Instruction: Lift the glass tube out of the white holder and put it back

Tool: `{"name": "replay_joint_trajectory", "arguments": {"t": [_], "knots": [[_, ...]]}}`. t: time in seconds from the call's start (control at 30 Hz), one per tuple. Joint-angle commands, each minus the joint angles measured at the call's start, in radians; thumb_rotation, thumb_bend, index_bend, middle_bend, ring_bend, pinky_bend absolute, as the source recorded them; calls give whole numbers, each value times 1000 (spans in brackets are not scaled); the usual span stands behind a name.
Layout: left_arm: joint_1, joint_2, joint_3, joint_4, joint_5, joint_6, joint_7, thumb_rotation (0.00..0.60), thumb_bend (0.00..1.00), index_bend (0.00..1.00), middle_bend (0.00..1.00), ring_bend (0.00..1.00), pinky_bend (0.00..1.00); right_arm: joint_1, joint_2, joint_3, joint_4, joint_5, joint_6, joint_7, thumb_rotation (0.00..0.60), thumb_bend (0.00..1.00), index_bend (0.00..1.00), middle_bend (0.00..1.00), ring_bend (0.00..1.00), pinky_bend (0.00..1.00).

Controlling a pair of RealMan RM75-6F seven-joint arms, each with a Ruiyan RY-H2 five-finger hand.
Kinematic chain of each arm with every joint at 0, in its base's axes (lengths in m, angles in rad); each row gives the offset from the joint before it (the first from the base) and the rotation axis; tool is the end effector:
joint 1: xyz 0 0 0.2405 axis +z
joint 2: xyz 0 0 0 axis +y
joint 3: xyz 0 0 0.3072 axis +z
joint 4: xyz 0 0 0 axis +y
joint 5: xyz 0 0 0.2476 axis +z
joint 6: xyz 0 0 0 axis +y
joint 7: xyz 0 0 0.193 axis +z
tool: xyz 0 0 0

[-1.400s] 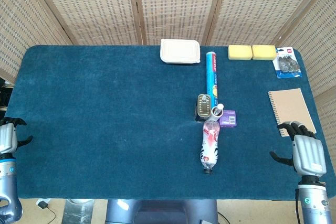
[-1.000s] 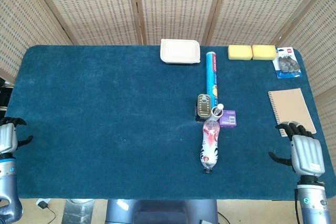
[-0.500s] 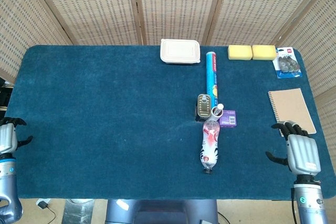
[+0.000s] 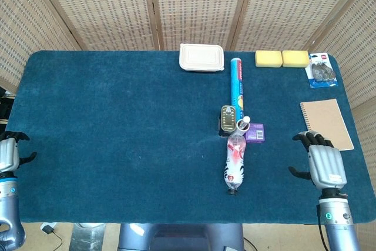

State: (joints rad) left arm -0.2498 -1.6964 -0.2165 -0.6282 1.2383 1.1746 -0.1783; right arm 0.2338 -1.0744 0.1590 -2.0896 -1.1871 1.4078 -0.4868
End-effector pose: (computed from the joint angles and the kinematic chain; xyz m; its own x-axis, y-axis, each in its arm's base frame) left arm -0.5180 0.3333 0.0631 0.4742 0.0119 0.8803 0.8329 0.3180 -0.4529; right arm -0.2609 -0.2865 0.1340 0.4035 -0.0627 0.9128 -0.9126 0.0438 0.4064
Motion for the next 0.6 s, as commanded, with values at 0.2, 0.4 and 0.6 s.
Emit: {"name": "replay_joint_trajectory", "arguments": {"t": [0.2,0.4,0.6], "knots": [[0,0,-1,0,-1,0,2,600,154,453,419,234,315,65,-36,32,-15,35,-30,-64,600,147,297,284,213,261],[0,-1,0,1,-1,-1,2,600,153,453,419,233,315,96,-65,43,-19,43,-35,-88,600,147,297,284,215,267],[1,-1,-1,1,-2,1,3,600,153,453,419,234,315,122,-99,61,2,48,-32,-81,600,147,297,296,226,279]]}}
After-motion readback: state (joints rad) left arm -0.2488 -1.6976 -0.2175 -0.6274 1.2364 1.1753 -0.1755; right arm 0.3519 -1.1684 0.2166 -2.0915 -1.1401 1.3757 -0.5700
